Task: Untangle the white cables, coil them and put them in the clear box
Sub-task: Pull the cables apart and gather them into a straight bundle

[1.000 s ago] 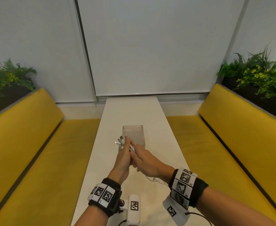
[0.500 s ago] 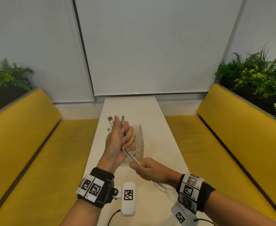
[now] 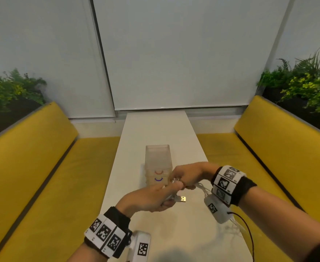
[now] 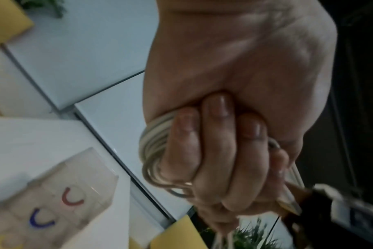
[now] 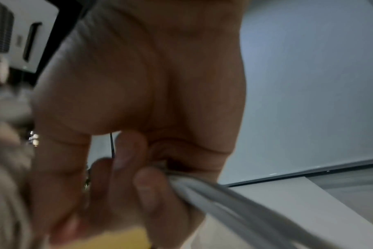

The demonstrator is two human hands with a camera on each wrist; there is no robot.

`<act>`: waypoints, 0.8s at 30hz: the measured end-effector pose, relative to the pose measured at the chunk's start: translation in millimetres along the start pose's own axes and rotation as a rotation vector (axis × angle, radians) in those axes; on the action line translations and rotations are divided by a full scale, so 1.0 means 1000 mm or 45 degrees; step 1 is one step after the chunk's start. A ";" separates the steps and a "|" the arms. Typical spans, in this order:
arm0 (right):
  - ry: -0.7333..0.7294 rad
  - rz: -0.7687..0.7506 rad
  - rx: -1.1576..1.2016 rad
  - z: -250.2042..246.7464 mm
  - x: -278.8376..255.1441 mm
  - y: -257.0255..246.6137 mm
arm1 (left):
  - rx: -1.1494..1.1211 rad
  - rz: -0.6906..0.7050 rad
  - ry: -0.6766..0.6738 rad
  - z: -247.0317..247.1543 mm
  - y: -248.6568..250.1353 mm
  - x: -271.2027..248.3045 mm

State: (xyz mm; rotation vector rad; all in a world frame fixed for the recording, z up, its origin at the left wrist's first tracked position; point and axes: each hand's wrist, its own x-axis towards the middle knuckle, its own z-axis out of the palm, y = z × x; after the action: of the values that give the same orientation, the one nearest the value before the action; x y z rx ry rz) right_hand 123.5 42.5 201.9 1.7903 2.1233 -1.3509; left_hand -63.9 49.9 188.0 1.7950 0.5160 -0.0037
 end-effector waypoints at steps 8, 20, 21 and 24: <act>-0.079 0.170 0.244 -0.010 -0.008 -0.012 | 0.865 -0.219 0.411 -0.003 -0.045 0.014; 0.873 -0.214 0.205 0.021 0.008 -0.010 | -0.239 0.098 0.964 -0.017 -0.033 0.031; 0.932 -0.263 0.330 0.028 0.012 -0.011 | -0.322 0.150 0.991 -0.016 -0.027 0.031; 0.991 -0.366 0.730 0.046 0.022 -0.016 | -0.438 0.146 1.166 -0.014 -0.014 0.039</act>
State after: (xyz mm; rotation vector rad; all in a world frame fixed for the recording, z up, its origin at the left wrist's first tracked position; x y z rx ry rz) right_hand 82.0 31.0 170.8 2.6677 2.6139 -1.6439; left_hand -37.6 78.9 168.6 1.4071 0.9807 0.9636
